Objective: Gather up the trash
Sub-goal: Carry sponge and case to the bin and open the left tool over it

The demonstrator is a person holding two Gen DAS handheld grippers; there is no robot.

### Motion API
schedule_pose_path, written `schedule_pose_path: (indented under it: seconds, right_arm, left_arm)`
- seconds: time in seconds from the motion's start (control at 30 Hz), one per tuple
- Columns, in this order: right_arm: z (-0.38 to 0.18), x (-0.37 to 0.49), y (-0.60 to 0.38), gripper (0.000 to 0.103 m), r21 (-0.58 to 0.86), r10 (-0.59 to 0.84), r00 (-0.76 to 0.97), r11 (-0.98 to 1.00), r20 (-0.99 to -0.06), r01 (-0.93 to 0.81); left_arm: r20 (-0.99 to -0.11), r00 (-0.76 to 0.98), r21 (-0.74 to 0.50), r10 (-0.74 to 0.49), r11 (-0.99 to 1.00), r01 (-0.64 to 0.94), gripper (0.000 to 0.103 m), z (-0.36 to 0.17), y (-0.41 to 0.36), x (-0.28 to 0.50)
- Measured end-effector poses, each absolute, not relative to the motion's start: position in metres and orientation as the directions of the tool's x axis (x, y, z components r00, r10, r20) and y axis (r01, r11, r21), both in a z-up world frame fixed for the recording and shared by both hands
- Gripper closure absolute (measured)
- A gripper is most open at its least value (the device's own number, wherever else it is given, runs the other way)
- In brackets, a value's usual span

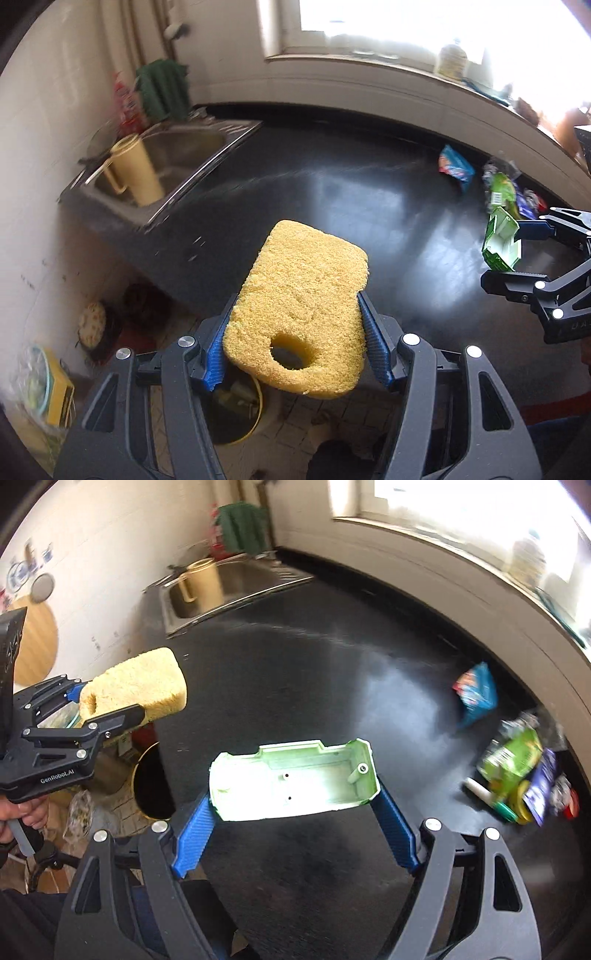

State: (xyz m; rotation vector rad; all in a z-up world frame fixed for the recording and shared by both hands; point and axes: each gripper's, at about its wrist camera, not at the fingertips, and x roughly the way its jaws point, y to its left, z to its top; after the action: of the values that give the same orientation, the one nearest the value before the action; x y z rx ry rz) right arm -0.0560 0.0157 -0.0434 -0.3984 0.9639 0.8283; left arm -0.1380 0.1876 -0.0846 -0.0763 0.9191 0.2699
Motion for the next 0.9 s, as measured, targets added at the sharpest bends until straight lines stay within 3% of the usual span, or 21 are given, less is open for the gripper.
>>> schedule_pose_path:
  seconds: [0.37, 0.6, 0.9]
  right_arm:
    - [-0.088, -0.131, 0.204, 0.025, 0.169, 0.474, -0.019, 0.277, -0.880, -0.946]
    - [-0.135, -0.148, 0.280, 0.025, 0.196, 0.406, -0.087, 0.235, -0.910, -0.952]
    - [-0.159, -0.151, 0.315, 0.025, 0.186, 0.357, -0.098, 0.222, -0.929, -0.957]
  left_arm:
    - [-0.857, 0.410, 0.013, 0.312, 0.808, -0.589, 0.043, -0.149, 0.304, -0.269]
    - [-0.880, 0.410, -0.101, 0.242, 0.746, -0.659, 0.043, -0.193, 0.344, -0.289]
    - [-0.894, 0.406, -0.150, 0.189, 0.728, -0.669, 0.043, -0.219, 0.368, -0.289]
